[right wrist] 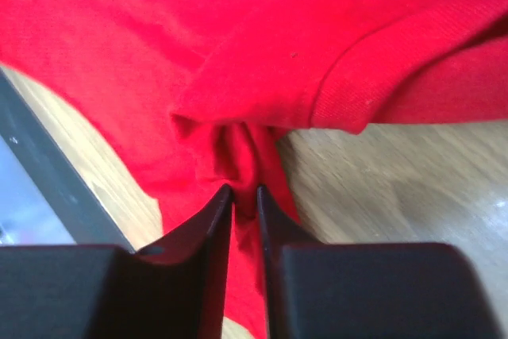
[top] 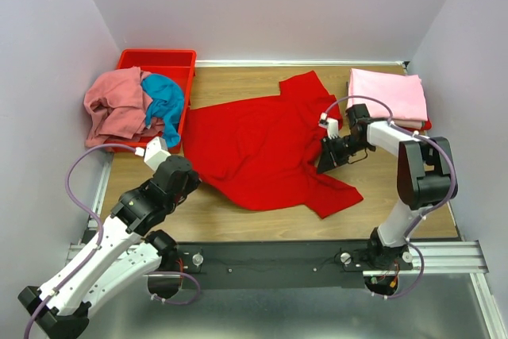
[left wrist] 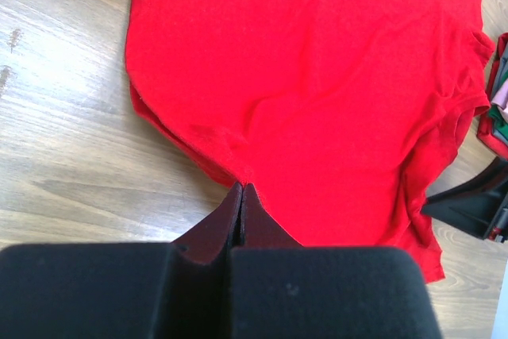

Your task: Fold and stack the t-shirts

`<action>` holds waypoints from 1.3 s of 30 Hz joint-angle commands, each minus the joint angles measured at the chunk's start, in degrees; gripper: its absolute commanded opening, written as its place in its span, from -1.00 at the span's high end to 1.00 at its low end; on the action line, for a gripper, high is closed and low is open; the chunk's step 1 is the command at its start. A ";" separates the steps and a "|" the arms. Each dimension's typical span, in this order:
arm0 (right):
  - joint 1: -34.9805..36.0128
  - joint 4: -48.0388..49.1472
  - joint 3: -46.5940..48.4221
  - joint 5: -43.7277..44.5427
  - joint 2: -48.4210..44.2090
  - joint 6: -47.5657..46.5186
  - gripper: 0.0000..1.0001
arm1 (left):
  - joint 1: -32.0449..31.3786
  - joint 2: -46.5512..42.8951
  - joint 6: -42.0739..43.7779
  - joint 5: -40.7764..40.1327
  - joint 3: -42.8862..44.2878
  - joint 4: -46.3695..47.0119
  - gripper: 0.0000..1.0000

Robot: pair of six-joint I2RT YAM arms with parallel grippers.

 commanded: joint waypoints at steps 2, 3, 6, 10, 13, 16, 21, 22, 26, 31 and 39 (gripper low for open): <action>-0.08 -1.20 1.90 -2.46 -3.16 -1.60 0.70 | 0.23 -0.64 0.02 -0.07 -0.26 0.26 1.00; -0.08 -1.37 1.99 -0.71 -6.57 -1.78 0.85 | 0.23 -0.64 -0.15 -0.07 -0.18 0.17 1.00; -0.17 -2.43 2.78 6.58 -14.64 -3.53 0.99 | 0.23 -0.55 -0.24 0.11 0.09 -0.01 1.00; -0.08 -5.93 3.92 9.86 -21.79 -8.44 0.99 | 0.23 -0.72 1.42 2.03 0.70 1.13 0.68; 1.32 -11.73 3.75 7.05 -22.68 -12.05 0.99 | 0.23 -1.25 4.49 4.85 1.93 2.88 0.08; 7.11 -12.63 0.50 8.44 -23.74 -14.17 0.99 | 0.23 -3.18 8.71 8.19 3.16 5.52 -0.38; 21.69 -9.03 -0.65 12.04 -19.89 -12.33 0.99 | 0.23 -8.63 14.34 14.17 2.99 12.46 -0.56; 23.63 -8.50 0.05 12.23 -18.31 -12.24 0.99 | 0.23 -9.16 14.96 14.34 2.81 12.99 -0.57; 32.76 -8.49 6.62 12.75 -5.76 -12.33 0.90 | 0.23 -9.17 15.49 14.43 3.42 13.53 -0.58; 36.22 -11.13 15.60 11.96 1.92 -11.54 0.17 | 0.31 -8.63 15.49 14.26 3.95 13.09 -0.57; 17.69 -9.82 14.04 8.53 -7.73 -6.97 0.00 | 0.23 -11.10 18.56 19.51 0.01 19.05 -0.57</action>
